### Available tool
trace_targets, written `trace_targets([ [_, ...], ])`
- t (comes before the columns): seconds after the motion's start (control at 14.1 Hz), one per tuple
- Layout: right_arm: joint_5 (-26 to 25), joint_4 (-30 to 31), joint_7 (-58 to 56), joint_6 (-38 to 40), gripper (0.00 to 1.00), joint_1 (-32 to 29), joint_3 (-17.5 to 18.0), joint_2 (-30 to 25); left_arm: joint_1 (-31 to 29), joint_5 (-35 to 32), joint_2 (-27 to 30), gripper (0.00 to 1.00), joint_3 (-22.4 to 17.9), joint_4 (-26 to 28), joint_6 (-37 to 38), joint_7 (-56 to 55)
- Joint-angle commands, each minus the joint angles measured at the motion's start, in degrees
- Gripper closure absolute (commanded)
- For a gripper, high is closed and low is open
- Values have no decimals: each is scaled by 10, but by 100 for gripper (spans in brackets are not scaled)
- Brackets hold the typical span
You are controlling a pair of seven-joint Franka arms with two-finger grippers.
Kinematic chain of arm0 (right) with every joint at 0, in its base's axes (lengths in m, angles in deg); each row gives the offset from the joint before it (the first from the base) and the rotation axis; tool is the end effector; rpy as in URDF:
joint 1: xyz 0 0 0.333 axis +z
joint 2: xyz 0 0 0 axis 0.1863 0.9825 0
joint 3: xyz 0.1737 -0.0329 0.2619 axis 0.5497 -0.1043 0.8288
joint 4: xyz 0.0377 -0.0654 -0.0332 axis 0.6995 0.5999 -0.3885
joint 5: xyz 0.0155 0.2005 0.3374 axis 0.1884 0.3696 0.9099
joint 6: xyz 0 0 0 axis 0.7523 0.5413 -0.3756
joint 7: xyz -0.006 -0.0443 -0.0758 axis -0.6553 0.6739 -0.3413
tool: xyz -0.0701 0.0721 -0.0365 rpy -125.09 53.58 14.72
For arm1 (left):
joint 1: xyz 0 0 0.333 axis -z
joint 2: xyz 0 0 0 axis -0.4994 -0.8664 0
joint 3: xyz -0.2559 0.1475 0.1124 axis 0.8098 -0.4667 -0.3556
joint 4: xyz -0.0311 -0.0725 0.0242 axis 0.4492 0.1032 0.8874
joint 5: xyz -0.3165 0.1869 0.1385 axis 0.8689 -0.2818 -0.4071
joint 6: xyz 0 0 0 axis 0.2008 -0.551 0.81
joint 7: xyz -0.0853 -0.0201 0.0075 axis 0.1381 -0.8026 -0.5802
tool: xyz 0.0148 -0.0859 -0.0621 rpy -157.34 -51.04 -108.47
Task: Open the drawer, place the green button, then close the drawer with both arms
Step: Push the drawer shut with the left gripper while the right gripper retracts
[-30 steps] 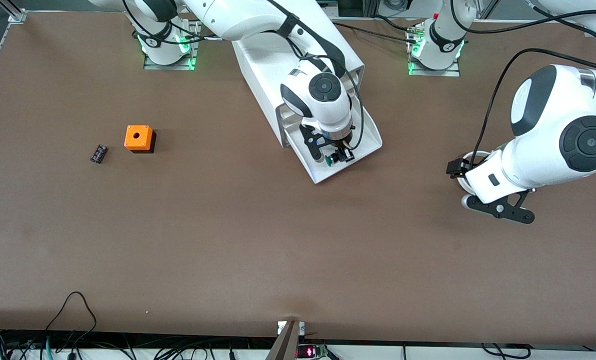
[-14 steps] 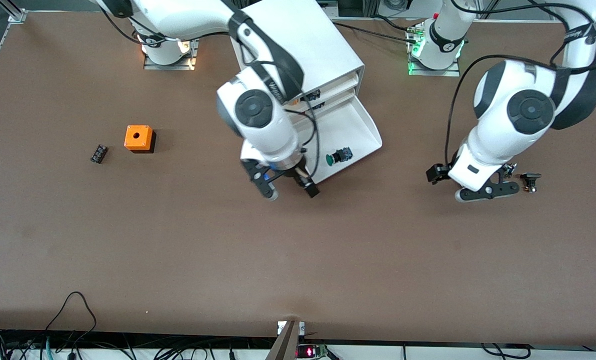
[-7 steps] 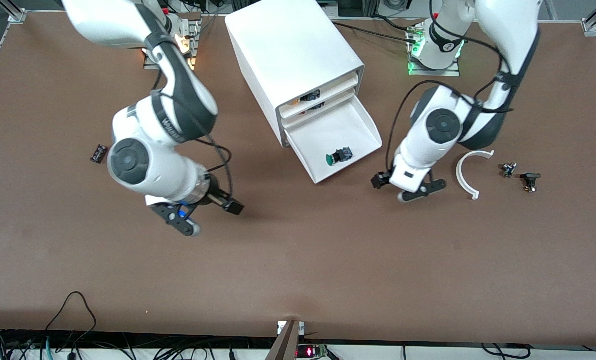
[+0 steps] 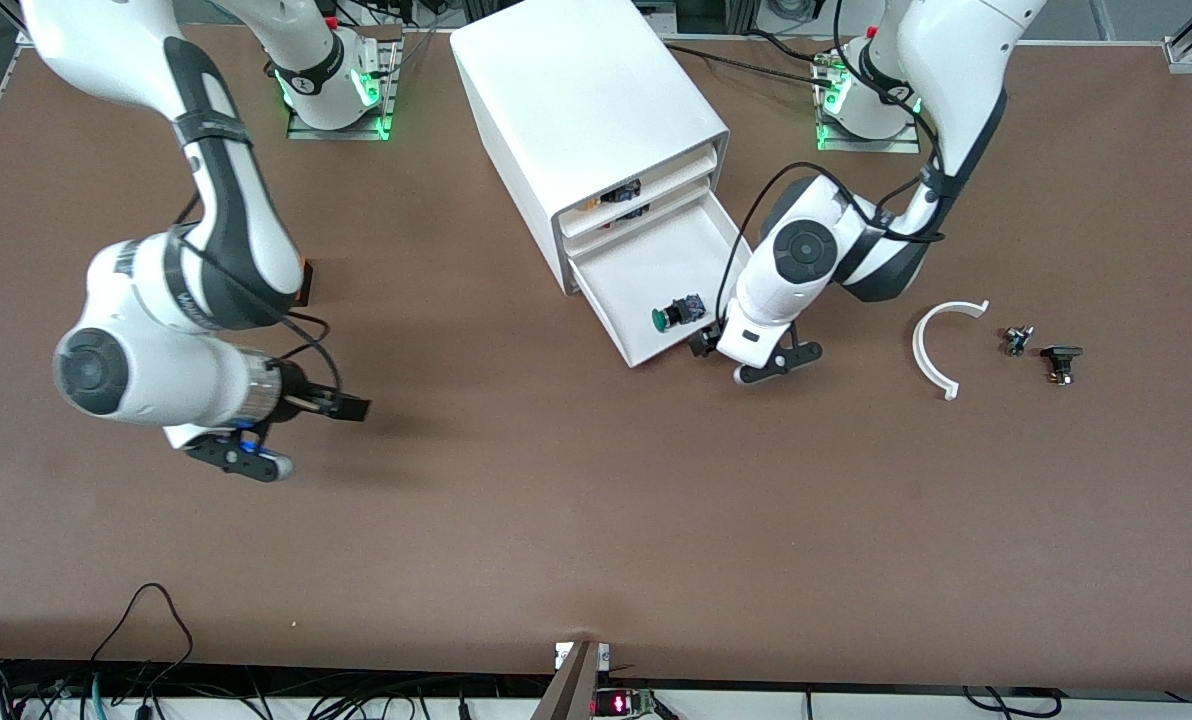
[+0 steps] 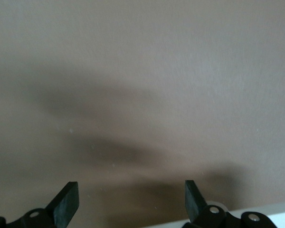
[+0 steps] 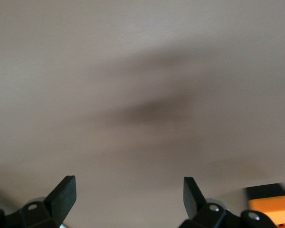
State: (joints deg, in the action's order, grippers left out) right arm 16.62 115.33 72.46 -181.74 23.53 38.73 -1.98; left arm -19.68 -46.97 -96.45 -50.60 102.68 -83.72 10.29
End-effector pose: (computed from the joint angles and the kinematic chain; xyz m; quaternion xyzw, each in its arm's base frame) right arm 0.6827 0.1201 0.3688 -0.9868 0.1149 0.0998 0.0549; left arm 0.5214 -0.3101 0.2329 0.9791 0.1966 -0.0431 0.0282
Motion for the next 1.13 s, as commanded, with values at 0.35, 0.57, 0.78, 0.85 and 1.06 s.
trace_targets([
  [0.35,-100,72,-142,68,0,7,-44,-156,9,-1,-4,1,48,27,-2,-42],
  [0.57,-107,72,-143,88,0,7,-42,-219,9,-1,-11,1,75,30,5,-52],
  [0.78,-109,71,-142,106,0,8,-30,-266,12,30,-20,1,98,30,11,-54],
  [0.85,-109,71,-142,108,0,8,-29,-272,12,45,-21,1,106,30,11,-56],
  [1.06,-109,71,-137,108,0,8,-27,-276,11,80,-21,1,125,30,41,-56],
])
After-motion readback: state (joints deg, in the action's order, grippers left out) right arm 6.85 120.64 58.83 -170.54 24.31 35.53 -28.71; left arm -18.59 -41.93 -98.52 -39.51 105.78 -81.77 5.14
